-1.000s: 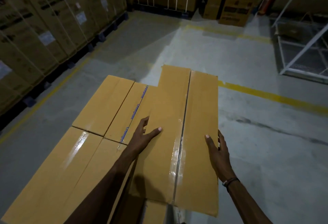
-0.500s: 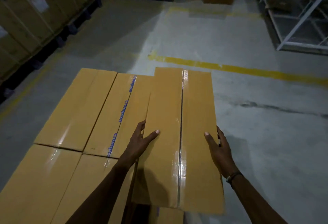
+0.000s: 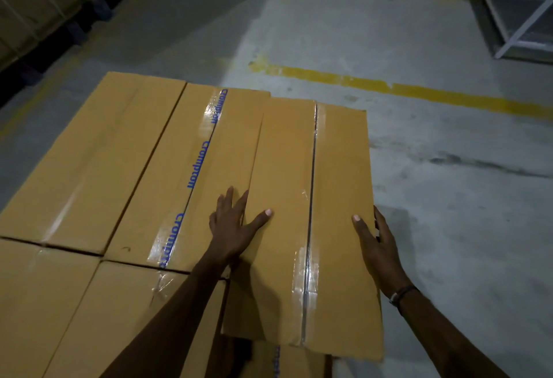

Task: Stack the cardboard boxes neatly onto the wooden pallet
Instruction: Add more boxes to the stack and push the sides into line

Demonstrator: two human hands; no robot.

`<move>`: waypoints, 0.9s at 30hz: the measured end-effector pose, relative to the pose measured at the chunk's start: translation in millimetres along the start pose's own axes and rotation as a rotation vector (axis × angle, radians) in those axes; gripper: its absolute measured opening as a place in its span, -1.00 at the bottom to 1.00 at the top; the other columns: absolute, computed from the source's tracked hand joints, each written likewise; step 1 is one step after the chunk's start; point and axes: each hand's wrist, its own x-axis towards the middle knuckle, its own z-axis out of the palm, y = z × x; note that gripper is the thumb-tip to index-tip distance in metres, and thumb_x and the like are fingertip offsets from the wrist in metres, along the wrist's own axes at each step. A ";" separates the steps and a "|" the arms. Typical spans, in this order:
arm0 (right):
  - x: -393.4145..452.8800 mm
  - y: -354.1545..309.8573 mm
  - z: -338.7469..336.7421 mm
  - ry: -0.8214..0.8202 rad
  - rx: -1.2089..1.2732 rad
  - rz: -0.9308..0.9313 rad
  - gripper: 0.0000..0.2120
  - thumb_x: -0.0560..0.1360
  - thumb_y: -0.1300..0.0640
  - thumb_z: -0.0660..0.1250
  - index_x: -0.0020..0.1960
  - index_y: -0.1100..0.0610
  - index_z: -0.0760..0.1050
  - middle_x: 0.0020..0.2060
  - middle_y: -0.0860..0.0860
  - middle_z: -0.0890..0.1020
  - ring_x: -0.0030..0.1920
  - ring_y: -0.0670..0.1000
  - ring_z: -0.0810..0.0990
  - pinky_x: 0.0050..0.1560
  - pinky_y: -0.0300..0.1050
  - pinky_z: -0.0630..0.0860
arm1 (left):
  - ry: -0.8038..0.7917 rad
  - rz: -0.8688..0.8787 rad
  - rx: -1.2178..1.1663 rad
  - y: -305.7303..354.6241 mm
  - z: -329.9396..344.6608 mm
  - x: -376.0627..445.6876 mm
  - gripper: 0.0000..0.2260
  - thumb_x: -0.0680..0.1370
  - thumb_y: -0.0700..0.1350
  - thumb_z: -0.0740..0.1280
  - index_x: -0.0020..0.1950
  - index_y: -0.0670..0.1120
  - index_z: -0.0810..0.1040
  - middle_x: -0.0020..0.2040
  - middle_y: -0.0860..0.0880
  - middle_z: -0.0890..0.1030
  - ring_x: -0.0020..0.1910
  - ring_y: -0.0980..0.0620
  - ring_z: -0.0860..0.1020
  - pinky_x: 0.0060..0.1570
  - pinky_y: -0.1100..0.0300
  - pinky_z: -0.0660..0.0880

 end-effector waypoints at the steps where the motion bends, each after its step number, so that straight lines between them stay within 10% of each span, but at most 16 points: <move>1: 4.9 4.5 1.9 0.007 0.001 0.001 -0.31 0.49 -0.43 0.36 0.55 -0.28 0.34 0.42 -0.15 0.54 0.35 -0.09 0.56 0.23 -0.07 0.58 | 0.009 0.021 0.035 -1.6 2.8 4.0 -0.22 0.53 0.44 0.25 0.68 0.14 0.18 0.72 0.01 -0.09 0.69 -0.03 -0.17 0.60 -0.17 -0.18; 8: 29.4 33.6 10.4 0.013 -0.042 0.004 -0.25 0.41 -0.56 0.33 0.54 -0.36 0.31 0.46 -0.18 0.51 0.45 -0.02 0.49 0.45 0.23 0.47 | 0.116 0.126 0.237 -25.3 24.1 16.8 -0.25 0.57 0.46 -0.05 0.68 0.12 0.17 0.72 -0.01 -0.11 0.69 -0.05 -0.18 0.59 -0.15 -0.19; 27: 40.9 32.9 16.7 -0.073 -0.117 0.016 -0.30 0.54 -0.42 0.30 0.61 -0.27 0.22 0.48 -0.13 0.49 0.43 0.00 0.51 0.48 0.22 0.45 | 0.150 0.252 0.443 -42.8 38.8 9.5 -0.41 0.71 0.26 -0.11 0.72 0.11 -0.08 0.72 -0.01 -0.19 0.69 -0.10 -0.22 0.60 -0.17 -0.19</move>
